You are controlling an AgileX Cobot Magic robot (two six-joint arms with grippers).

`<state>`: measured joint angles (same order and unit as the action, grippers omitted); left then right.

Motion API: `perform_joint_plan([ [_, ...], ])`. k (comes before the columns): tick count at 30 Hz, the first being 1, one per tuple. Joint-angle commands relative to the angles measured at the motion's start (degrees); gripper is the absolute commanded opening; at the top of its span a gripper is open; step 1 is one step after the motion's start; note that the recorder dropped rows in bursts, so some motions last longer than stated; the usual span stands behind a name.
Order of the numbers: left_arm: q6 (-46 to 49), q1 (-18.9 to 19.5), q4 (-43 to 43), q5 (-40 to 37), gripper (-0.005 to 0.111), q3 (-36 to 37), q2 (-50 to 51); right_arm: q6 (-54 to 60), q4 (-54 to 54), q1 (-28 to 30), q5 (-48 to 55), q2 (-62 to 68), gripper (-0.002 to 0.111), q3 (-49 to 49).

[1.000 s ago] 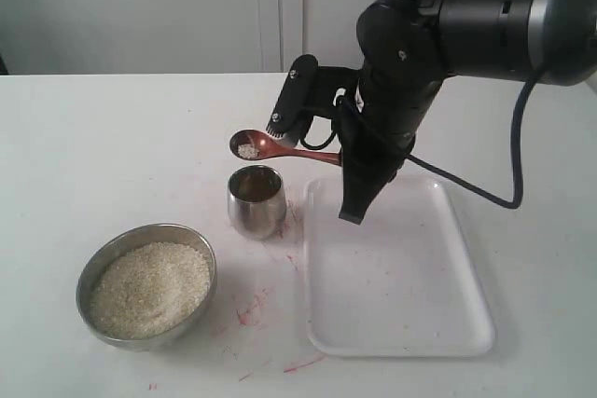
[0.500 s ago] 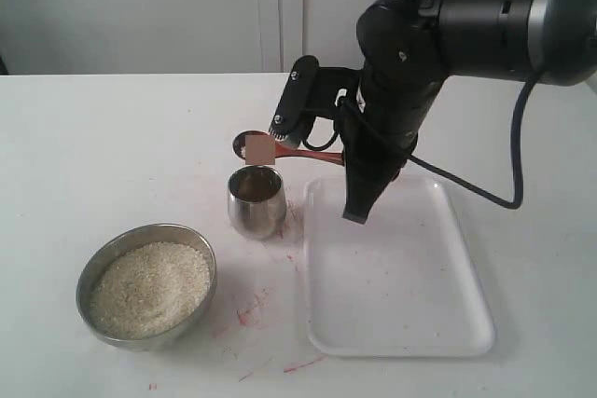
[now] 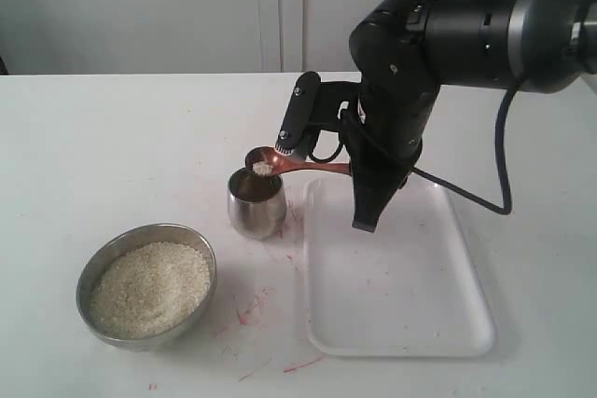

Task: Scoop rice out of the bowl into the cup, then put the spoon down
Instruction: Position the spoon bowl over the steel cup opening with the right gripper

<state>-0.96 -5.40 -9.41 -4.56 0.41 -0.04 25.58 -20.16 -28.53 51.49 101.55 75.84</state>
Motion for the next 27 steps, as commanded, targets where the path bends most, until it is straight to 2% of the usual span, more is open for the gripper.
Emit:
perform_joint_plan([
  [1, -0.1, 0.09, -0.37, 0.19, 0.014, -0.41, 0.04, -0.11, -1.55, 0.53, -0.39, -0.05, 0.0, -0.12],
  [27, -0.1, 0.09, -0.37, 0.19, 0.014, -0.41, 0.04, 0.37, -11.65, -2.27, -0.25, -0.05, 0.0, -0.12],
])
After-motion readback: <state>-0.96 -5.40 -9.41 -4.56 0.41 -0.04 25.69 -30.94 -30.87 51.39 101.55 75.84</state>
